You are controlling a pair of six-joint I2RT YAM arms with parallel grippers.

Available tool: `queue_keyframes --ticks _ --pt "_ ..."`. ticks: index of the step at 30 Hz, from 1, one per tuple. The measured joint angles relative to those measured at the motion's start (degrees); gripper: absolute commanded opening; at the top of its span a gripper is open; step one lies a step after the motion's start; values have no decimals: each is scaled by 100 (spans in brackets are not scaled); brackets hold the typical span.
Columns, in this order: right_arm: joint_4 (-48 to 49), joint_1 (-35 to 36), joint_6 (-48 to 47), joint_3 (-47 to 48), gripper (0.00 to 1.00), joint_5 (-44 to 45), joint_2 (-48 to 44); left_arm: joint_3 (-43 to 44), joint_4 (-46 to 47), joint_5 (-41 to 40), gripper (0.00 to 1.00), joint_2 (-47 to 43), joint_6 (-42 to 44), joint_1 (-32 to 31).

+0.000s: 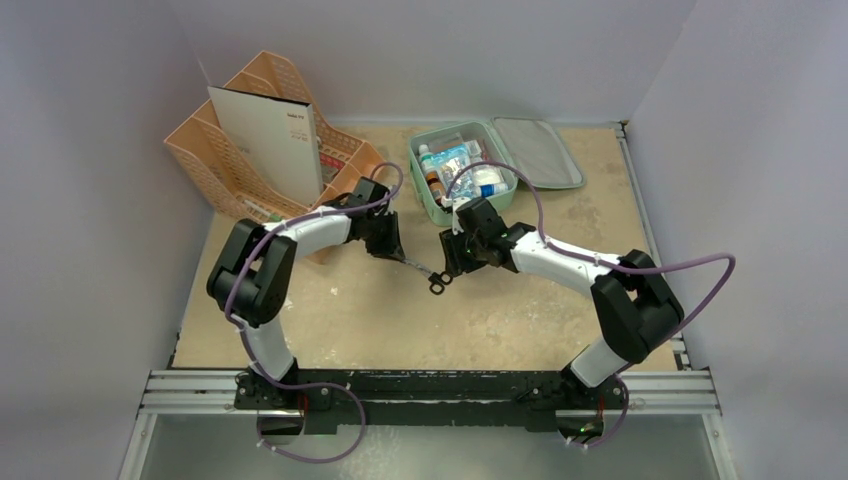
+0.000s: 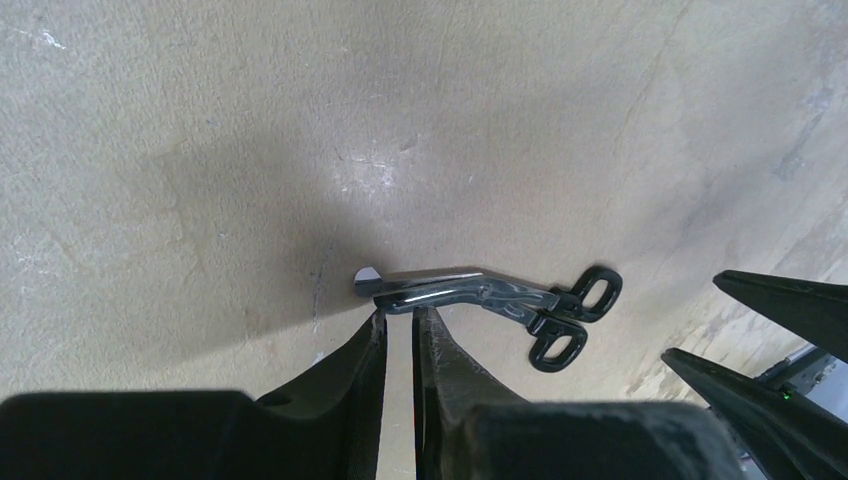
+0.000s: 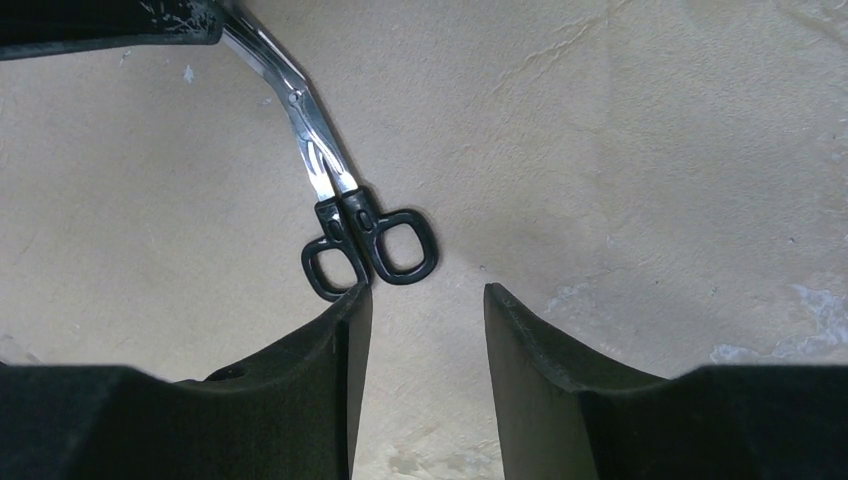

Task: Organize the medicine kit
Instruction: Pick up the scissors from the center of the board.

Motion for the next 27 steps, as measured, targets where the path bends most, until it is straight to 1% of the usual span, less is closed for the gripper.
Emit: queue_keyframes --ticks 5,10,18,27 --pt "85 0 -2 0 48 -42 85 46 -28 -109 8 210 31 -7" --pt "151 0 -11 0 45 -131 323 118 -109 -173 5 269 39 -7" --pt "164 0 -11 2 42 -127 466 282 -203 -212 4 393 35 -20" --pt "317 0 -11 2 36 -125 505 422 -389 -378 4 450 44 -59"
